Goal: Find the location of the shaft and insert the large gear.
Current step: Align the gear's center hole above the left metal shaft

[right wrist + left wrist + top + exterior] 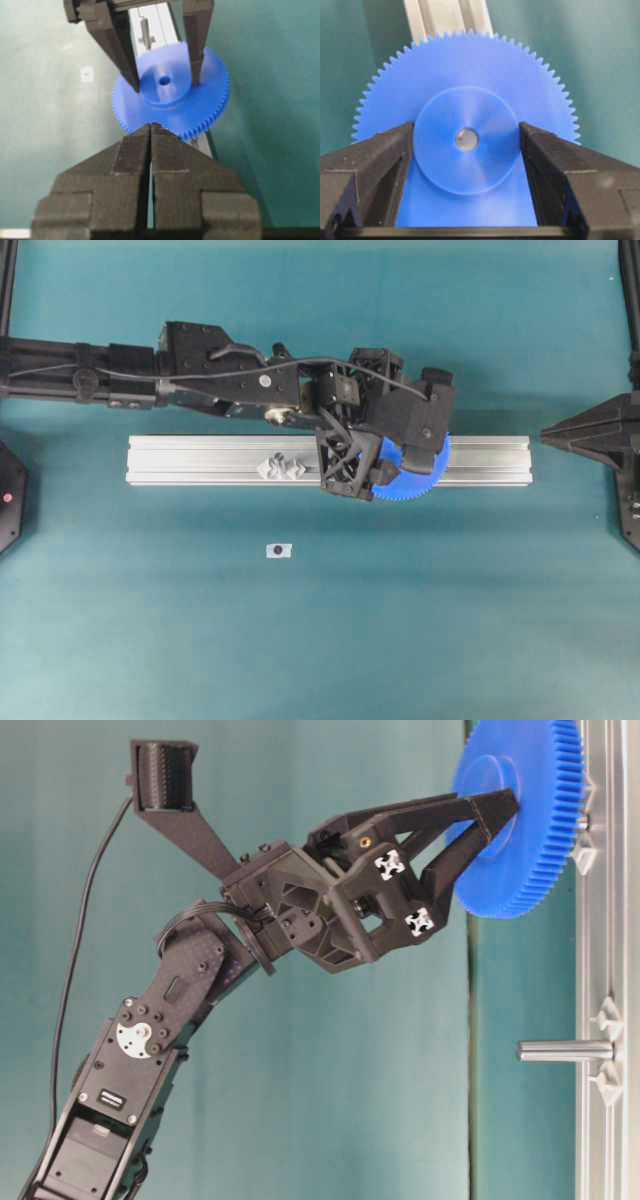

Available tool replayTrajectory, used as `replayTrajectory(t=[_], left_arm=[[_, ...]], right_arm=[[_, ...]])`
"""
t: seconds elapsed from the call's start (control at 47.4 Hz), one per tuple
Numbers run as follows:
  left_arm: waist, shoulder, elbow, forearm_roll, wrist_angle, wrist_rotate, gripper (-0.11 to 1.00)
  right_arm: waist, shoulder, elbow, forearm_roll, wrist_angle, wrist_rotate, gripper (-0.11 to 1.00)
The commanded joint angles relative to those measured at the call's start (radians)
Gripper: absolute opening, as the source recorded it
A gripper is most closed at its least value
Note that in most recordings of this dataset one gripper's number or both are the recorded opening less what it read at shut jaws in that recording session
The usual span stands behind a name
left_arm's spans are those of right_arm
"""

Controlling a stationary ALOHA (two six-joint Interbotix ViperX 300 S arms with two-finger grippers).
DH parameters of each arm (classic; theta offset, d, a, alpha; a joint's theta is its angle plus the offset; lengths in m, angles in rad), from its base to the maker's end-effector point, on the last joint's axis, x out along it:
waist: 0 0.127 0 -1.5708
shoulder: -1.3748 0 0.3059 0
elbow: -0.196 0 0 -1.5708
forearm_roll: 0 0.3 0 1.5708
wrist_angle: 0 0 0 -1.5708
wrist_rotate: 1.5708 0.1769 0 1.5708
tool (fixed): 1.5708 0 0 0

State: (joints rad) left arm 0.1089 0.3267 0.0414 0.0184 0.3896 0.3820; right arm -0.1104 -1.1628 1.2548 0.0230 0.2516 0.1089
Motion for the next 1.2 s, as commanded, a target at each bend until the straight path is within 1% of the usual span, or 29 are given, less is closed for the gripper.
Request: replayTrajectory(t=[0.0, 0.379, 0.653, 0.759, 0.97, 1.18], left_arm=[[0.028, -0.012, -0.025, 0.005, 0.0, 0.003, 0.71], [0.061, -0.015, -0.02, 0.008, 0.041, 0.002, 0.71], [0.067, -0.008, -0.017, 0.008, 0.054, -0.002, 0.71], [0.066, -0.005, -0.023, 0.008, 0.049, -0.014, 0.71], [0.055, -0.008, -0.002, 0.008, 0.054, -0.035, 0.71], [0.055, -0.023, 0.037, 0.008, 0.067, -0.092, 0.71]], right_arm=[[-0.003, 0.008, -0.012, -0.002, -0.009, 0.009, 0.0], [-0.003, 0.008, -0.011, -0.002, -0.009, 0.009, 0.0], [-0.003, 0.006, -0.011, 0.0, -0.009, 0.009, 0.0], [-0.003, 0.008, -0.011, 0.0, -0.009, 0.009, 0.0], [-0.005, 0.008, -0.011, -0.002, -0.009, 0.009, 0.0], [-0.005, 0.006, -0.011, 0.003, -0.009, 0.011, 0.0]])
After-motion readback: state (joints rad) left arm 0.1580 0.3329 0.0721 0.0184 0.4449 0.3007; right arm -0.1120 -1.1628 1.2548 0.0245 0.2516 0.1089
